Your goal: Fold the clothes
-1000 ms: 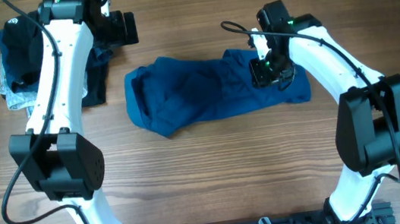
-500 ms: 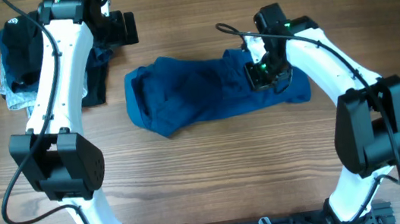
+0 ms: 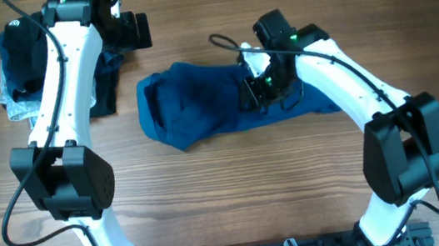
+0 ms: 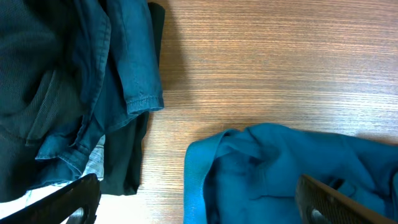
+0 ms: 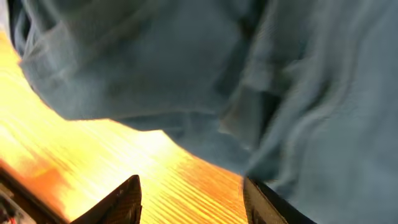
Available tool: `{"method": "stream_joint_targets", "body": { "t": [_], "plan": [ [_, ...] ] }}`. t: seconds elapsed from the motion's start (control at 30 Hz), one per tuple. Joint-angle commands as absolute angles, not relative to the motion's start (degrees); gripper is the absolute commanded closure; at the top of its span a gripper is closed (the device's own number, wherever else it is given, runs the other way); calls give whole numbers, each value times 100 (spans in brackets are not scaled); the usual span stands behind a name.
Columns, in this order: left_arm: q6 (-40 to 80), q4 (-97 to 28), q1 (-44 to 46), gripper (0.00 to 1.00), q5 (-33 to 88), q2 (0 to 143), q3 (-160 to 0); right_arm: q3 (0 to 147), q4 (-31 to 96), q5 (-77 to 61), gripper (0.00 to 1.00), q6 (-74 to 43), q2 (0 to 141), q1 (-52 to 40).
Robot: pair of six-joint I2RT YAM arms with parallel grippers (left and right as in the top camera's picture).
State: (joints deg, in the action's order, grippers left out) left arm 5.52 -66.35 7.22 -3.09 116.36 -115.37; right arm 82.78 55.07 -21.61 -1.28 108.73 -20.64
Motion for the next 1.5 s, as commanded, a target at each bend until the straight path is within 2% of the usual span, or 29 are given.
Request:
{"method": "stream_joint_targets", "body": {
  "t": [0.0,0.1,0.13,0.2,0.27,0.47,0.73,0.97,1.0,1.1,1.3,1.47],
  "plan": [
    [646,-6665,720,0,-261,11518,-11585,8580,5472,-1664,47,-333,10471,-1756],
    [650,-6995,714,0,-84,11518,-11585,8674,5347,-1581,46,-523,10184,-1341],
    [650,-7196,685,0,148,11518,-11583,8676,5290,-1579,37,-604,10086,-1175],
    [648,-7522,596,0,567,11518,-11577,8676,5210,-1584,29,-620,9966,-858],
    [639,-7684,451,0,941,11518,-11454,8676,5199,-1584,25,-576,9939,-565],
    [-139,-7526,-25,0,2193,11518,-10339,8674,5325,-1584,24,-54,9942,-99],
    [-130,-6224,-183,0,2381,11518,-8678,8674,5321,-1450,21,51,9942,-64],
    [-128,-5275,-183,7,2508,11518,-7859,8674,5341,-1345,21,137,9942,-64],
    [-128,-5151,-183,10,2554,11518,-7771,8674,5341,-1345,21,137,9942,-64],
    [-126,-4950,-183,46,2552,11518,-7723,8674,5341,-1345,22,137,9942,-64],
    [-84,-4768,-174,94,2550,11518,-7723,8672,5341,-1345,22,137,9942,-67],
    [-84,-4842,-305,96,2547,11430,-7725,8672,5360,-1347,21,134,9942,-67]
  ]
}}
